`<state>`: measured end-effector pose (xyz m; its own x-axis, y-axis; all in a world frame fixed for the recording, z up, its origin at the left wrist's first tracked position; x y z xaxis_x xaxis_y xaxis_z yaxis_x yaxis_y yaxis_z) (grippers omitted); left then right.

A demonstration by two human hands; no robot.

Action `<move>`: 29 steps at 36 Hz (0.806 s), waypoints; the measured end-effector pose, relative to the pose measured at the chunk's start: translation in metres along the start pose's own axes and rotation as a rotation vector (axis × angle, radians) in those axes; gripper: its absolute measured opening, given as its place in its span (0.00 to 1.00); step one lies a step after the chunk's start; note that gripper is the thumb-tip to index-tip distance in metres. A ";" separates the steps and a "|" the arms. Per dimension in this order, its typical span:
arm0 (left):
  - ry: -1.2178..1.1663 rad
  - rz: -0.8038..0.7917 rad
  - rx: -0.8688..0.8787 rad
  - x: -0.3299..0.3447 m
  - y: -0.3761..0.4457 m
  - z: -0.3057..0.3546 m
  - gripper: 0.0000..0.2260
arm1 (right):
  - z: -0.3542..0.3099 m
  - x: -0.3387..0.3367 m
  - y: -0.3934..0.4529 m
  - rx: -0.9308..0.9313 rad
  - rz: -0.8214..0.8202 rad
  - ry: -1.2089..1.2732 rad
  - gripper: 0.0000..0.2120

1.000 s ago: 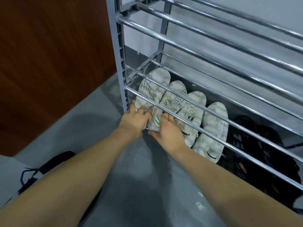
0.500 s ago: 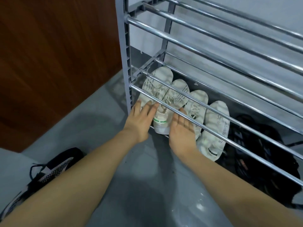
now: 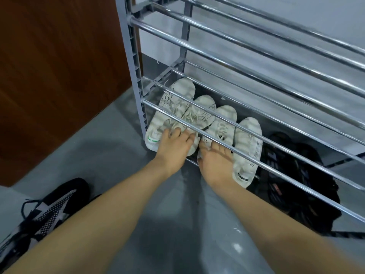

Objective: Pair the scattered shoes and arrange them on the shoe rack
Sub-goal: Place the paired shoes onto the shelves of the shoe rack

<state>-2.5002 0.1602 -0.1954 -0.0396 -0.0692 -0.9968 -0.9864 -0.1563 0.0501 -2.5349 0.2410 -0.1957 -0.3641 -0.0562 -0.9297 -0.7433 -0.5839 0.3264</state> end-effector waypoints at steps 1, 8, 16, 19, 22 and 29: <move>0.012 -0.011 -0.001 0.001 -0.001 0.001 0.34 | 0.000 0.001 0.000 0.003 0.005 0.001 0.25; 0.135 0.047 -0.032 0.001 -0.003 0.007 0.27 | 0.001 0.014 0.000 -0.010 -0.006 -0.065 0.19; 0.142 0.103 -0.071 -0.007 0.002 0.010 0.22 | 0.000 0.005 0.000 -0.053 0.006 -0.138 0.16; 0.080 0.009 -0.032 0.009 0.008 0.023 0.17 | -0.003 0.004 0.001 -0.059 -0.010 -0.136 0.18; 0.001 -0.003 -0.051 0.015 0.012 0.023 0.19 | -0.005 0.010 0.001 -0.045 -0.046 -0.131 0.18; -0.163 -0.060 -0.021 0.031 0.012 0.020 0.20 | -0.003 0.022 0.000 -0.013 -0.174 -0.024 0.16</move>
<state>-2.5168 0.1761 -0.2272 -0.0073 0.1010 -0.9949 -0.9843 -0.1762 -0.0107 -2.5415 0.2377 -0.2166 -0.2440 0.0663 -0.9675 -0.7891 -0.5936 0.1583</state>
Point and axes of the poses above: each hand's wrist, its own y-axis towards the middle knuckle, its own x-axis out of the palm, z = x × y, the point moved 10 cm from there along y, towards the middle knuckle, and after that the axes turned 5 degrees about z, right-handed, at the moved point
